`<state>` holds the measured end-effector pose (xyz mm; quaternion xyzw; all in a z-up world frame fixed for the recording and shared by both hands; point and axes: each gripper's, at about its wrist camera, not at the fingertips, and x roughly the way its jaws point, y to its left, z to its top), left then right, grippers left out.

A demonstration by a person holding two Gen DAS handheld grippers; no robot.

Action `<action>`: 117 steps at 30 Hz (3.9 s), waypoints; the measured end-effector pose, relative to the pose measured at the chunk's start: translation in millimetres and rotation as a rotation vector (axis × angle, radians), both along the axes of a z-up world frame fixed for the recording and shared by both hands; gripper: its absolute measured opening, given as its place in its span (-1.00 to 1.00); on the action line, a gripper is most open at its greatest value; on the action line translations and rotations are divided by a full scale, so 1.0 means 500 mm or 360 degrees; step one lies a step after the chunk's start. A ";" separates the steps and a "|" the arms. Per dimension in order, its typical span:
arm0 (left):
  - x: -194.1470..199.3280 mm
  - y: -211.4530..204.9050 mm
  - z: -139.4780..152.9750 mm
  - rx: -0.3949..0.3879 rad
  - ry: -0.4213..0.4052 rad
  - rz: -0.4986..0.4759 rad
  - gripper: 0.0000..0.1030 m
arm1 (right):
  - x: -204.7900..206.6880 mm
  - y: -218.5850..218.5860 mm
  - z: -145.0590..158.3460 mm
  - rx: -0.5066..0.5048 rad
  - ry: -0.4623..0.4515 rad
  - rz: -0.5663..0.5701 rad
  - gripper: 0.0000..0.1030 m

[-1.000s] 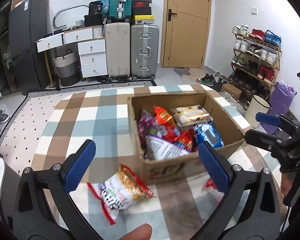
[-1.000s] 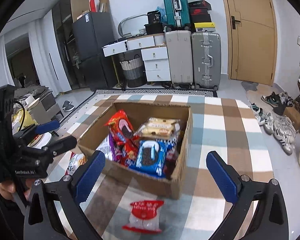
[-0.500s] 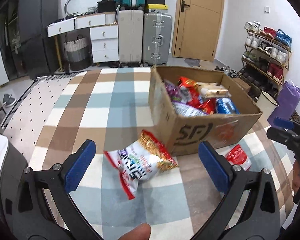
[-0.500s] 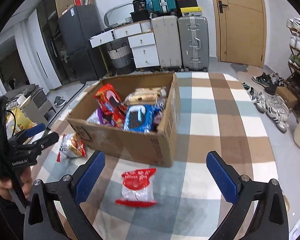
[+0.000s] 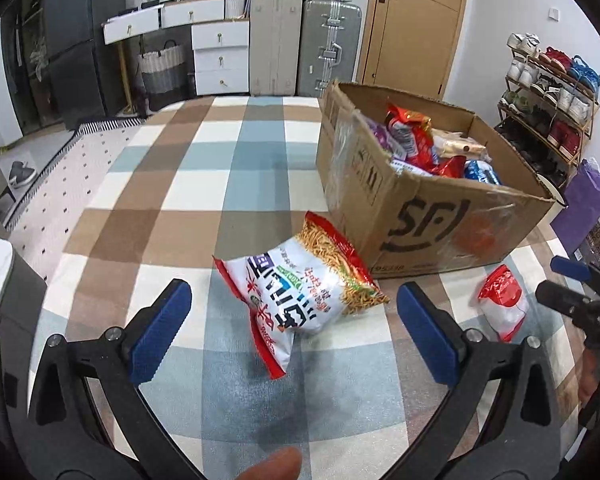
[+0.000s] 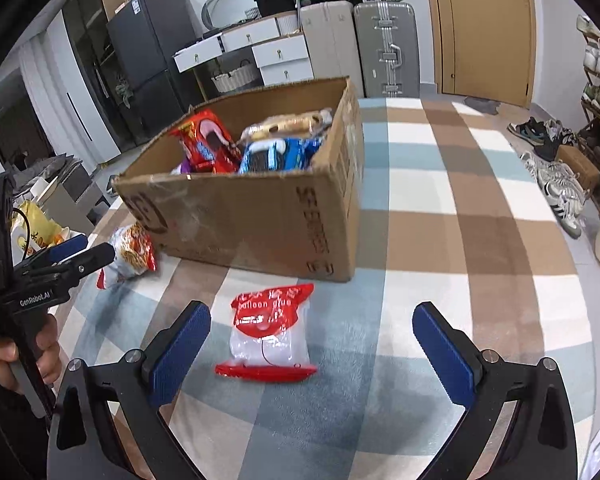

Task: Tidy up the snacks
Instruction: 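Move both grippers back toward the noodle bag and balloon glue pack, then grasp the balloon glue pack with the right gripper while the left grasps the noodle bag, then lift the balloon glue pack and noodle bag and carry them over the box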

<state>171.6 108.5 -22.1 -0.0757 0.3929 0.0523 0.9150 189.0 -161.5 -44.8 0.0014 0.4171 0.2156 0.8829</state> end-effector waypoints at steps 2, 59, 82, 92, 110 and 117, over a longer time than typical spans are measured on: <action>0.004 0.002 -0.009 -0.0021 0.0023 -0.0004 0.98 | 0.002 0.004 -0.012 -0.0016 0.0019 -0.0001 0.99; 0.004 0.002 -0.064 -0.0203 0.0062 -0.0082 0.41 | -0.023 0.075 -0.058 -0.0108 0.0021 0.0181 -0.02; -0.036 -0.081 0.021 -0.0127 -0.0097 -0.0225 0.41 | -0.059 0.022 0.022 0.0052 -0.0149 0.0163 -0.17; -0.039 -0.110 0.078 -0.0069 -0.0190 -0.0273 0.41 | -0.065 -0.010 0.073 0.0116 -0.0227 0.0133 -0.17; -0.026 -0.131 0.170 -0.0016 -0.0329 -0.0319 0.41 | -0.052 -0.003 0.170 0.0149 -0.0382 0.0144 -0.17; -0.010 -0.137 0.203 -0.0007 -0.0380 -0.0328 0.41 | -0.044 0.019 0.198 0.0154 -0.0414 0.0170 -0.17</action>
